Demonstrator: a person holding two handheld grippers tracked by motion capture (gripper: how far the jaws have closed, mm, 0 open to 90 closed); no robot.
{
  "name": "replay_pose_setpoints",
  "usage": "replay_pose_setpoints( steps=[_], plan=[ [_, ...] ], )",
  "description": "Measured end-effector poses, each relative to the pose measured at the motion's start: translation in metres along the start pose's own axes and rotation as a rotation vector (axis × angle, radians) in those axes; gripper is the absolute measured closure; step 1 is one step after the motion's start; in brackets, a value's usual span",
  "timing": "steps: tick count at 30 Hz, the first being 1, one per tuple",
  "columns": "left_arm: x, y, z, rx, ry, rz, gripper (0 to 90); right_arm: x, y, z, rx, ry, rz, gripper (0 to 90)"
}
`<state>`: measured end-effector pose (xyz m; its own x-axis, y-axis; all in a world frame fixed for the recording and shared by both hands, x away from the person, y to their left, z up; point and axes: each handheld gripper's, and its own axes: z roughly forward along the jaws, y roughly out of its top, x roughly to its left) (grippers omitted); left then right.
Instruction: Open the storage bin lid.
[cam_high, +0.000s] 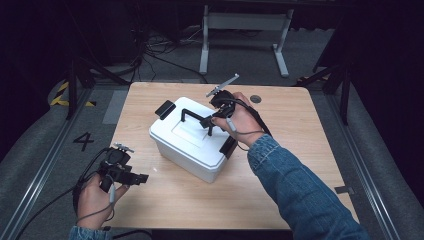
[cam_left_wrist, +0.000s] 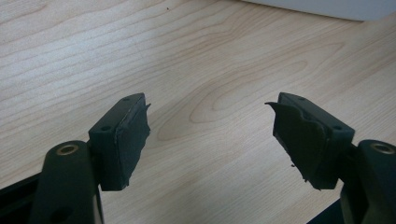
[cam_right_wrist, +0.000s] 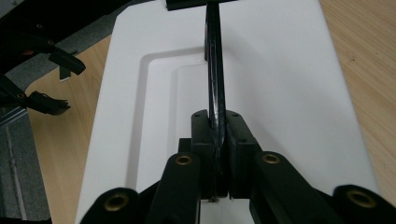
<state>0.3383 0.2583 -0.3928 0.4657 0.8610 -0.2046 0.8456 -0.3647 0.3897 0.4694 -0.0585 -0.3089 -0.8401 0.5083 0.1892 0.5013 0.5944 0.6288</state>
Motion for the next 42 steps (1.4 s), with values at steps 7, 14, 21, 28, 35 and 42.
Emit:
replay_pose_setpoints(
  steps=[7,14,21,28,35,42],
  plan=[
    [0.0,0.0,0.0,0.001,-0.003,-0.002,27.2,0.004,0.002,0.0,0.002,-0.021,-0.011,85.1],
    [0.001,0.0,0.0,0.002,-0.001,0.0,27.2,0.007,0.004,-0.004,-0.016,-0.025,-0.019,85.2],
    [0.001,0.001,0.0,0.003,-0.002,0.001,27.2,0.009,0.009,-0.014,-0.043,-0.011,-0.02,85.2],
    [0.001,0.002,0.0,0.001,0.002,0.008,27.2,0.009,0.012,-0.031,-0.072,-0.023,-0.016,85.2],
    [0.0,0.006,0.003,0.009,0.001,0.017,27.2,0.006,0.01,-0.055,-0.103,-0.038,-0.007,85.2],
    [-0.001,0.01,0.006,0.015,-0.006,0.018,27.1,-0.002,0.002,-0.078,-0.125,-0.066,0.012,85.2]
  ],
)
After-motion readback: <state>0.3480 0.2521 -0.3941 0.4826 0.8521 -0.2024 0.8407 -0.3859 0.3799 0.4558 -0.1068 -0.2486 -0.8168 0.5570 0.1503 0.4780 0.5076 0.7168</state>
